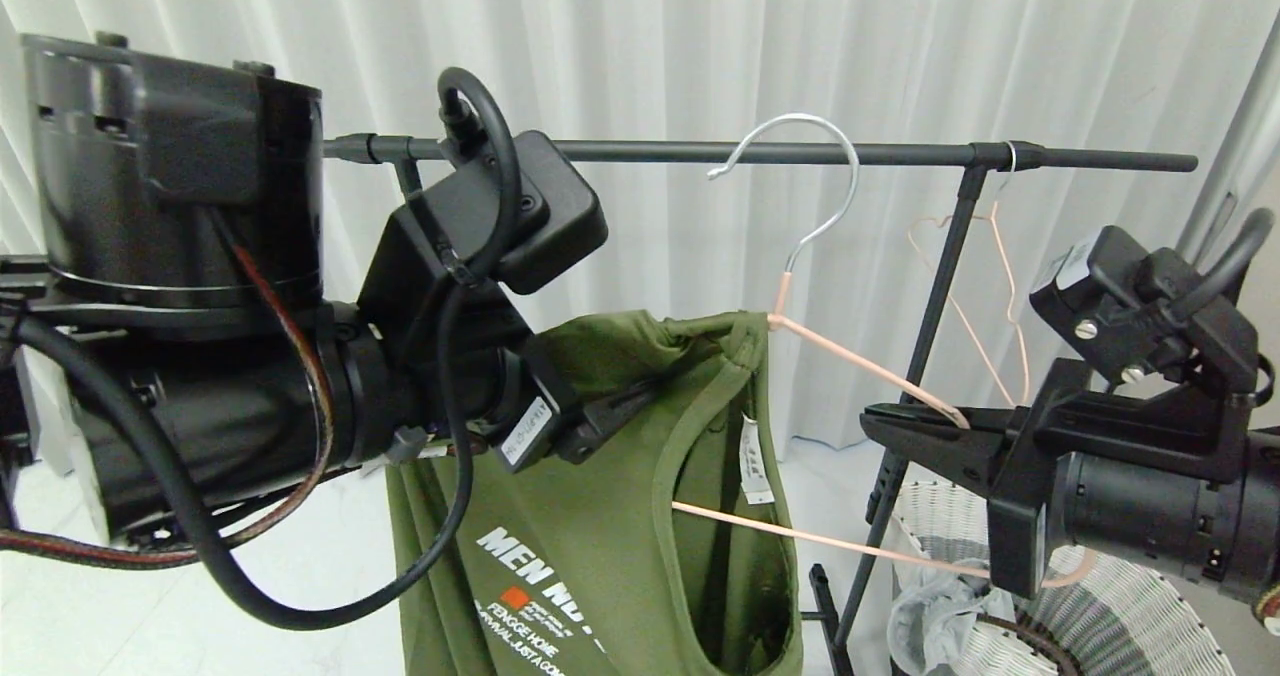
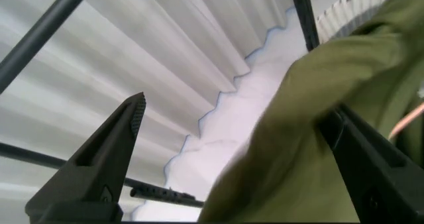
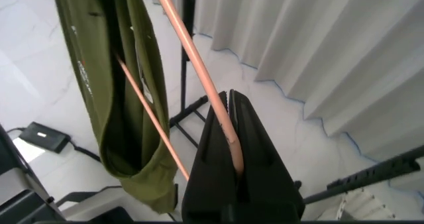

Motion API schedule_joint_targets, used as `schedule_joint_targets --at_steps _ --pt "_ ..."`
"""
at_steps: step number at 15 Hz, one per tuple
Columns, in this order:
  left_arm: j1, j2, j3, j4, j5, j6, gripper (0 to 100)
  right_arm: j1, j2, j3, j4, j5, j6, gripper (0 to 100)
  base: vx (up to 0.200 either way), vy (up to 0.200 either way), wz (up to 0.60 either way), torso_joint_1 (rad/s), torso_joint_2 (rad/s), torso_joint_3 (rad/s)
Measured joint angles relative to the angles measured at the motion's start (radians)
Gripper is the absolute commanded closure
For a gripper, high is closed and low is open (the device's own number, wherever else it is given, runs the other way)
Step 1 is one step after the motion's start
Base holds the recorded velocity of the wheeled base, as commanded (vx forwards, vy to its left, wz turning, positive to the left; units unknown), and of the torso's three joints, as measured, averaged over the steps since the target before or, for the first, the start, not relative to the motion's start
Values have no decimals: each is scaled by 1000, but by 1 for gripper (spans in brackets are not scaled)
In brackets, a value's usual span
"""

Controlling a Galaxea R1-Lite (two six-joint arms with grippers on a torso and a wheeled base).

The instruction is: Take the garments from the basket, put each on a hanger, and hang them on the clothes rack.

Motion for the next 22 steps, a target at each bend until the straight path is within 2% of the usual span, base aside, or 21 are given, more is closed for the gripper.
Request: schedule_joint_targets --at_steps 2,3,13,14,16,19,21,22 --pt "8 14 -9 0 1 2 0 2 -1 -4 0 18 -35 100 0 0 0 0 0 0" --pt "11 18 -12 0 1 1 100 3 0 -5 0 20 -44 100 0 0 0 0 0 0" --pt "11 22 -6 0 1 0 100 15 -3 -6 -2 16 -50 100 0 0 0 0 0 0" --pt "11 21 -5 0 1 0 100 15 -4 -6 -2 14 -49 0 0 0 0 0 0 0" --pt "14 19 -5 -2 13 -2 100 11 -5 -5 -2 10 -47 0 0 0 0 0 0 0" --pt "40 14 19 -2 88 -9 100 -14 -8 -5 -2 -19 -49 0 0 0 0 0 0 0" --pt "59 9 50 -2 204 -44 100 -23 -18 -1 -1 -30 -49 0 0 0 0 0 0 0" --pt "66 8 63 -2 236 -81 100 -25 -23 2 -1 -31 -48 0 0 0 0 0 0 0"
